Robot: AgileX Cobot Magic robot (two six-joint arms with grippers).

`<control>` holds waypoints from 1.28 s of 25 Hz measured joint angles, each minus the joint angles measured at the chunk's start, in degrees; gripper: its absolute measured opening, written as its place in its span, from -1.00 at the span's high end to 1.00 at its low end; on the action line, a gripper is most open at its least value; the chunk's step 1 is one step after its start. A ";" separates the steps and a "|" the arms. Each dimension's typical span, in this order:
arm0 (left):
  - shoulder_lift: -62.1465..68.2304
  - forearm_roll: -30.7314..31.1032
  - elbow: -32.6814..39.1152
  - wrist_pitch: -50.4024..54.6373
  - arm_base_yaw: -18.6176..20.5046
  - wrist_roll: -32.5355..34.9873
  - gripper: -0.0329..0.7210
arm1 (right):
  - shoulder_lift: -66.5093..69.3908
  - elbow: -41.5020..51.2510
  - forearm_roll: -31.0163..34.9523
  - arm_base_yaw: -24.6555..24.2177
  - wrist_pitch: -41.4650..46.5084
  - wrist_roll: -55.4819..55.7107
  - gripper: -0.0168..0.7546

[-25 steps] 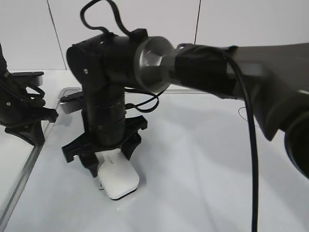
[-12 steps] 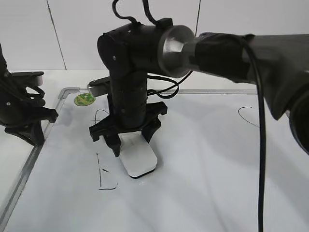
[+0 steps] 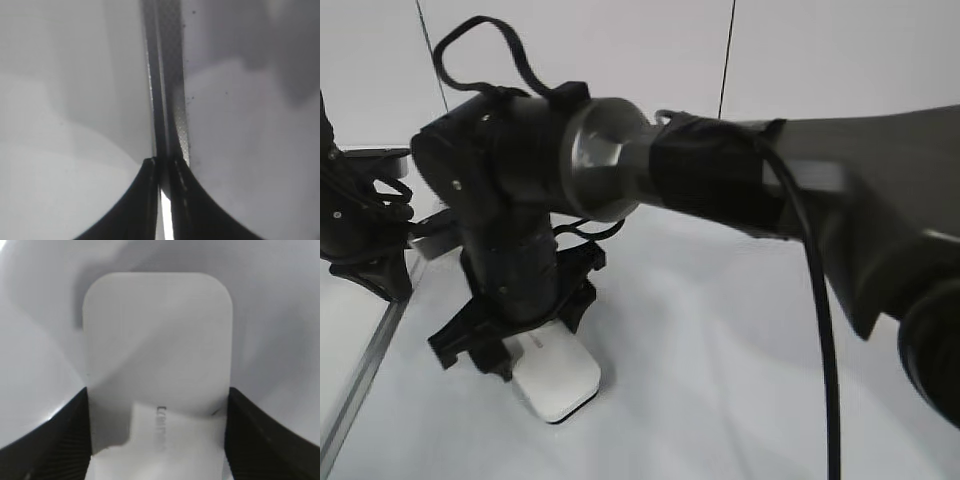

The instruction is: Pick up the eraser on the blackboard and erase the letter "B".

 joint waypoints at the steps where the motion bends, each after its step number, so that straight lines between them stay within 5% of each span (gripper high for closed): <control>1: 0.00 0.00 0.00 0.00 0.00 0.00 0.86 | 0.00 0.00 0.56 0.97 0.00 -0.21 -0.44; 15: 0.00 0.00 0.00 0.00 0.00 0.00 0.86 | 0.46 -0.32 2.21 6.33 0.23 -0.82 -0.44; 23: 0.09 0.11 0.00 -0.04 0.00 0.00 0.86 | 0.51 -0.54 5.60 2.18 0.35 -0.68 -0.44; 32: 0.09 0.11 0.00 -0.13 0.00 0.00 0.86 | 0.60 -0.58 1.41 -6.98 -0.68 0.73 -0.44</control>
